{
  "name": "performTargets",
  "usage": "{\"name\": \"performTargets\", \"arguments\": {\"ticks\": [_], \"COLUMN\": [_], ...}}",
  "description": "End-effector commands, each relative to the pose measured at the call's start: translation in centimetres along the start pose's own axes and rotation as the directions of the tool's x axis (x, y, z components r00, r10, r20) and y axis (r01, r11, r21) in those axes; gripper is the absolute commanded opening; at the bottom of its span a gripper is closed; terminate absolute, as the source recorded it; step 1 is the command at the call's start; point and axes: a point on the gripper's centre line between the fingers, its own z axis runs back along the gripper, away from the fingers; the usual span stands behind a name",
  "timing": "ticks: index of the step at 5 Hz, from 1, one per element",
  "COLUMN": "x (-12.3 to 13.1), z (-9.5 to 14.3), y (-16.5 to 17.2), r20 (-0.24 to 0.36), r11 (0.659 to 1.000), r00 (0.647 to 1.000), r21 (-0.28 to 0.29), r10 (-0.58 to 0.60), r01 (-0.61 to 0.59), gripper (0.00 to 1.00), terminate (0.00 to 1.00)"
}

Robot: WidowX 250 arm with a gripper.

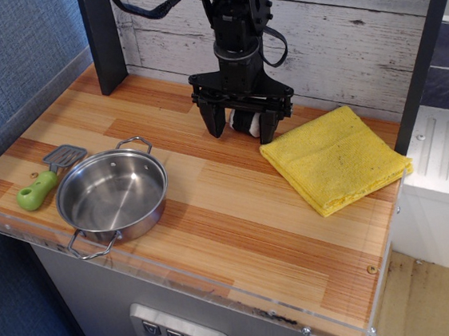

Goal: Place the sushi to the left of the yellow cloth.

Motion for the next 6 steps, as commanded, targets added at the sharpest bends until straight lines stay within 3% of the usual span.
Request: {"name": "performTargets", "arguments": {"ticks": [1,3,5,6], "x": [0.2,-0.3,-0.3,-0.3], "z": [3.9,10.0,10.0,10.0], "y": [0.6,1.7,1.7,1.7], "r20": [0.058,0.229,0.229,0.229], "r11": [1.000,0.999,0.999,0.999], "r00": [0.998,0.973,0.973,0.973], "r21": [0.023,-0.053,-0.053,-0.053], "r10": [0.000,0.013,0.013,0.013], "r01": [-0.001,-0.001,-0.001,-0.001], "gripper": [1.00,1.00,1.00,1.00], "terminate": [0.00,0.00,0.00,1.00]}}
